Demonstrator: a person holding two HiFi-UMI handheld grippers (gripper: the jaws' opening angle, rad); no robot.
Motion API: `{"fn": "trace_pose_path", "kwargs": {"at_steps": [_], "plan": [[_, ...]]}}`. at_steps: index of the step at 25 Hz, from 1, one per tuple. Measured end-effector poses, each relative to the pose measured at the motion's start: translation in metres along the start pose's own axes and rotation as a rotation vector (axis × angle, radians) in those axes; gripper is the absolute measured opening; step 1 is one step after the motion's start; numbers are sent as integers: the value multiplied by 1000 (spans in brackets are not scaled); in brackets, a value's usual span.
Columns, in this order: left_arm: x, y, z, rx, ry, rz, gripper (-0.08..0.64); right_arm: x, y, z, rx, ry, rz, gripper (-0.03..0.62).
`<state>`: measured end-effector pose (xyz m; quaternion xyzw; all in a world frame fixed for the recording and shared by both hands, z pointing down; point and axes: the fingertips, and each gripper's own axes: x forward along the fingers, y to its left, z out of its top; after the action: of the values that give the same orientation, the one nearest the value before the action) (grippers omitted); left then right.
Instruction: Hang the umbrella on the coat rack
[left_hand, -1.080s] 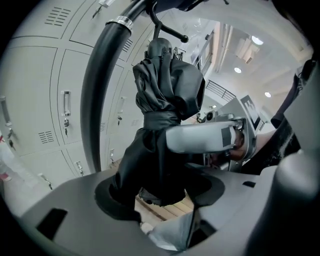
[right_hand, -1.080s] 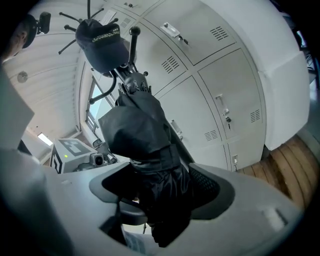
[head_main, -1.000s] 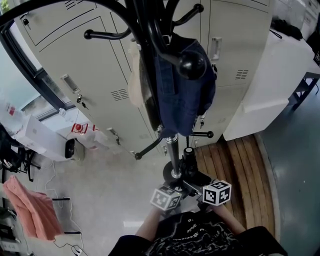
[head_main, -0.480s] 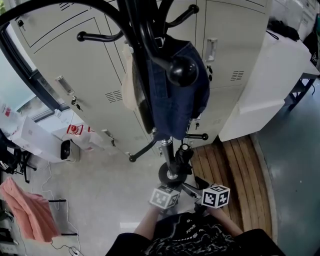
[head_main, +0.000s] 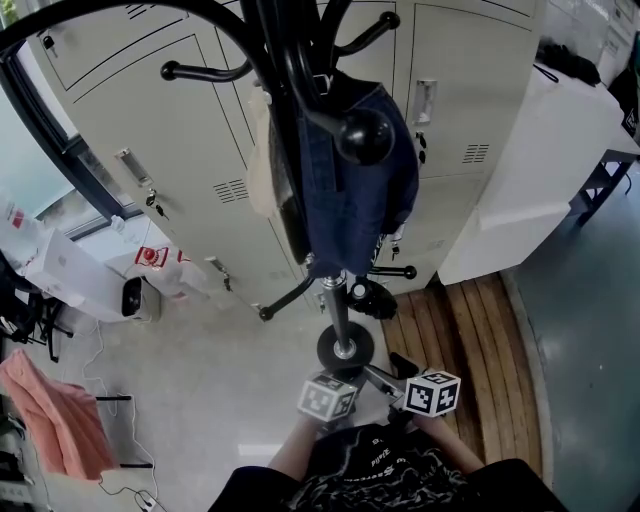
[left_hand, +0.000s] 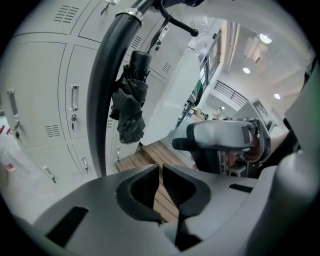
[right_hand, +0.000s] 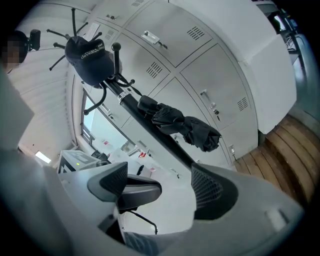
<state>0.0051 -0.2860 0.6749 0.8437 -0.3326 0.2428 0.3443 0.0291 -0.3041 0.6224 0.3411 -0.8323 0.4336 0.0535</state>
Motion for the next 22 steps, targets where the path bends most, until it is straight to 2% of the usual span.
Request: {"fn": "trace_pose_path", "kwargs": {"at_steps": [2,6,10,12,14,15,18,22], "plan": [[-3,0,4,-23,-33,-2,32,0,0,1,-10,-8,-4,385],[-14,-4,20,-58,-167,-23,32,-5,-1,6,-69,-41,-45,385],[-22,-4,23,-70,-200,-1,32,-6,7,7,-139,-30,-52,383],[-29,-4,26,-73,-225,27,32,-9,12,9,-212,-37,-80,379],[-37,-3,30,-77,-257,63,32,-12,16,12,-311,-44,-125,333],[-41,-2,31,-79,-274,84,32,-12,18,13,-342,-43,-135,330],[-53,1,34,-85,-327,147,32,-14,25,15,-361,-49,-133,317],[-72,-4,40,-105,-395,184,32,-23,33,17,-420,-69,-162,225]]}}
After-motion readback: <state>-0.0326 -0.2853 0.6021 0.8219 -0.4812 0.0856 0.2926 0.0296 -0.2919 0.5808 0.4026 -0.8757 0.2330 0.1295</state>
